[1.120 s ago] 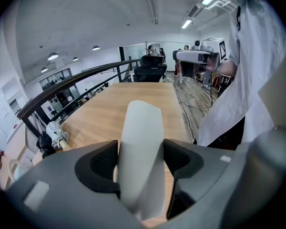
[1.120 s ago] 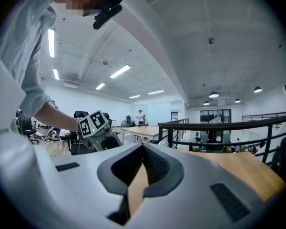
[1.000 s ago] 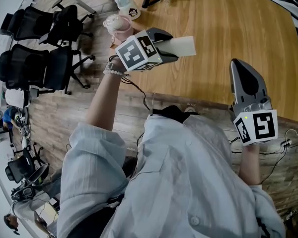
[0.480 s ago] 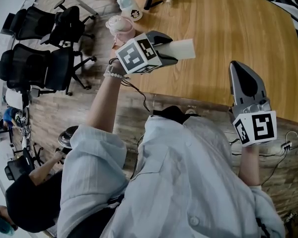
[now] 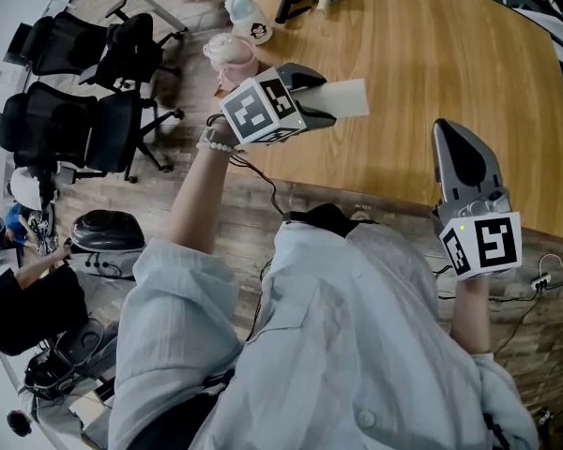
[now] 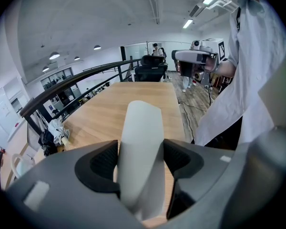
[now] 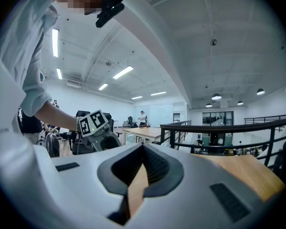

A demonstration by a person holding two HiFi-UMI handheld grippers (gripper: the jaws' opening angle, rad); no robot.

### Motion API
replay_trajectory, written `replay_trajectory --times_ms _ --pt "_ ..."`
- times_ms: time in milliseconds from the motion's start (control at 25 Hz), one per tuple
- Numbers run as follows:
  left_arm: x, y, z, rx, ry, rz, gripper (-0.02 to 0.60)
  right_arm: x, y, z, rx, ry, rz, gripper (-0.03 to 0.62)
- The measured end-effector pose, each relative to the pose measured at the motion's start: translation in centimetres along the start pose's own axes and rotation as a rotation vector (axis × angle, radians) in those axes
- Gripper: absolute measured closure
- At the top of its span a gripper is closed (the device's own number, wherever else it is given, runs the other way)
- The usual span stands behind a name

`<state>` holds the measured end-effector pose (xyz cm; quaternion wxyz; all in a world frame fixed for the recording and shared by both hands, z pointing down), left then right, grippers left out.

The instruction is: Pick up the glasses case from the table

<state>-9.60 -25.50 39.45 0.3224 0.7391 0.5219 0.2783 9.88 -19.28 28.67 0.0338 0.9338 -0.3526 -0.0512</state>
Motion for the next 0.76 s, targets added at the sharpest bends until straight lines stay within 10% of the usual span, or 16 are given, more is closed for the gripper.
replay_trajectory --times_ms 760 --pt "-0.5 0.2 -1.6 -0.024 -0.022 -0.009 0.285 0.0 0.8 -0.1 -0.017 0.0 0.006 0.594"
Point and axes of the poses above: the fingertips, and each gripper's own axes: y forward along the fingers, x to its right, z out of its top, the point moved 4 cm from there along -y, backward along the fingers, and after that the axes turned 1 degree about x, right-handed, at the moved point
